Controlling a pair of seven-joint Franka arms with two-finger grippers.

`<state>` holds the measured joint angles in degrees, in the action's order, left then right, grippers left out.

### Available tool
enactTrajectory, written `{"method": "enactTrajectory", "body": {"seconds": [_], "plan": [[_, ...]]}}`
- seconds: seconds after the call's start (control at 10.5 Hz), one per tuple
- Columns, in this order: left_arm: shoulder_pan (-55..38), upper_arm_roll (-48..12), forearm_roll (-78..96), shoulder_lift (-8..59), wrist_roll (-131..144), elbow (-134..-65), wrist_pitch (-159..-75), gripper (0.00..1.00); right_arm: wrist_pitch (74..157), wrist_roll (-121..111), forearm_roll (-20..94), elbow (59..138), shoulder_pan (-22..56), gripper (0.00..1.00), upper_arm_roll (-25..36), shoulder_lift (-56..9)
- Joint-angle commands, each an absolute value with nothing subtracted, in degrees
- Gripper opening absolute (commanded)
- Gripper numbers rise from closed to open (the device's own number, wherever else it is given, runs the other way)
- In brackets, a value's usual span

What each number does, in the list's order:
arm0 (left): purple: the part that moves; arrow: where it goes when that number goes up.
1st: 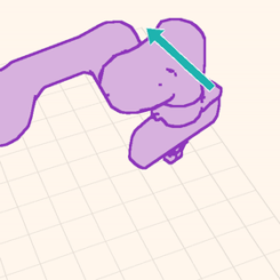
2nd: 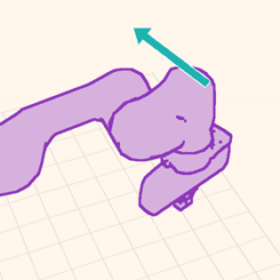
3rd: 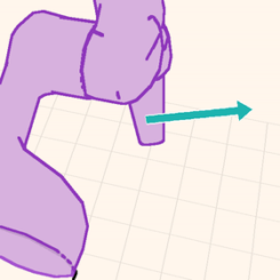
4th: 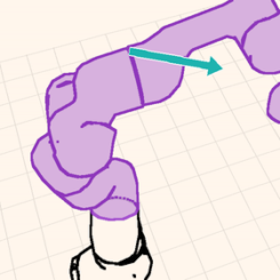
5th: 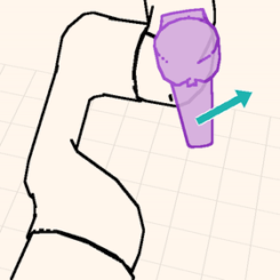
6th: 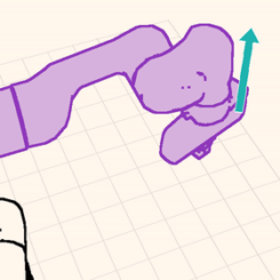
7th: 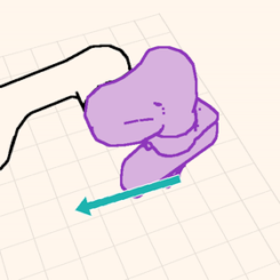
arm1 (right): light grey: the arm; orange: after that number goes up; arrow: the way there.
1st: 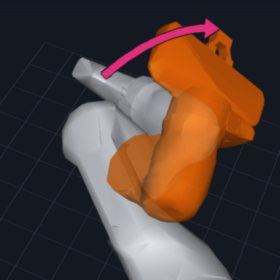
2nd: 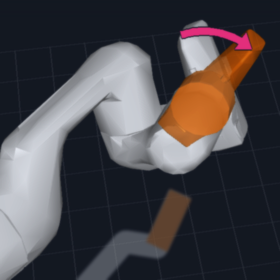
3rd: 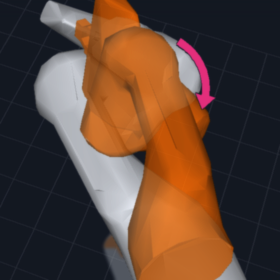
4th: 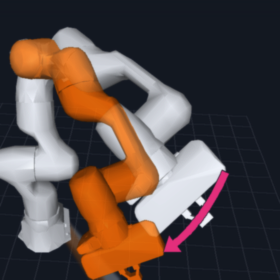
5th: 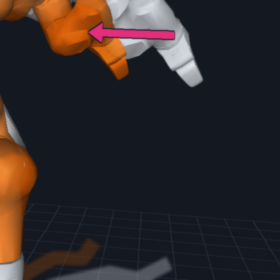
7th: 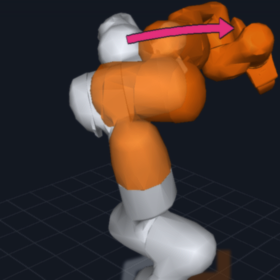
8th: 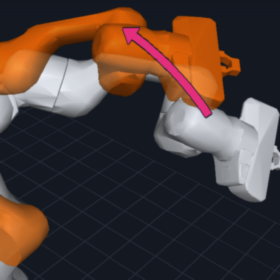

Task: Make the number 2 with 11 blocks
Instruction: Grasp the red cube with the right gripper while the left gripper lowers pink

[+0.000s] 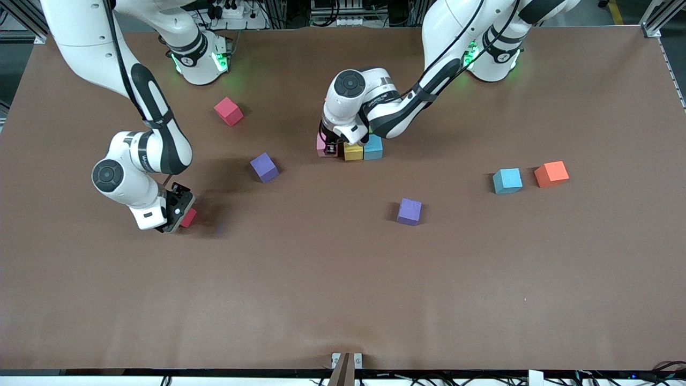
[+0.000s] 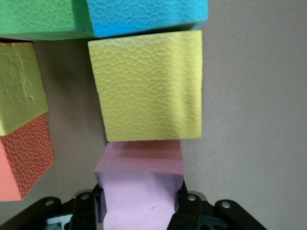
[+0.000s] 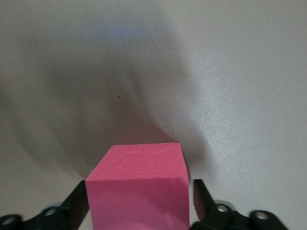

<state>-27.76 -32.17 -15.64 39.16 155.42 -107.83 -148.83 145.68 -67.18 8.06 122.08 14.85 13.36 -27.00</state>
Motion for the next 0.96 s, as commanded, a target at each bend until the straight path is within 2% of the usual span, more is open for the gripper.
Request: {"method": "enactTrajectory", "body": {"seconds": [0.0, 0.29, 0.48, 0.86], "plan": [[-28.48, -31.55, -17.14, 39.02, 158.56, -107.75, -149.59, 0.2, 145.99, -67.59, 9.4, 121.64, 14.77, 0.0, 13.27, -27.07], [-28.04, -31.55, -20.83, 38.94, 158.38, -108.98, -149.59, 0.2, 144.76, -66.97, 9.75, 118.93, 15.99, 0.0, 13.18, -26.81], [-27.86, -31.55, -20.92, 38.76, 158.47, -109.25, -149.59, 0.19, 139.86, -64.79, 13.52, 116.47, 18.1, 0.0, 13.18, -26.63], [-27.95, -31.55, -21.09, 38.58, 158.82, -109.6, -149.59, 0.19, 135.98, -58.89, 13.8, 115.31, 20.21, 0.0, 13.18, -25.58]]}}
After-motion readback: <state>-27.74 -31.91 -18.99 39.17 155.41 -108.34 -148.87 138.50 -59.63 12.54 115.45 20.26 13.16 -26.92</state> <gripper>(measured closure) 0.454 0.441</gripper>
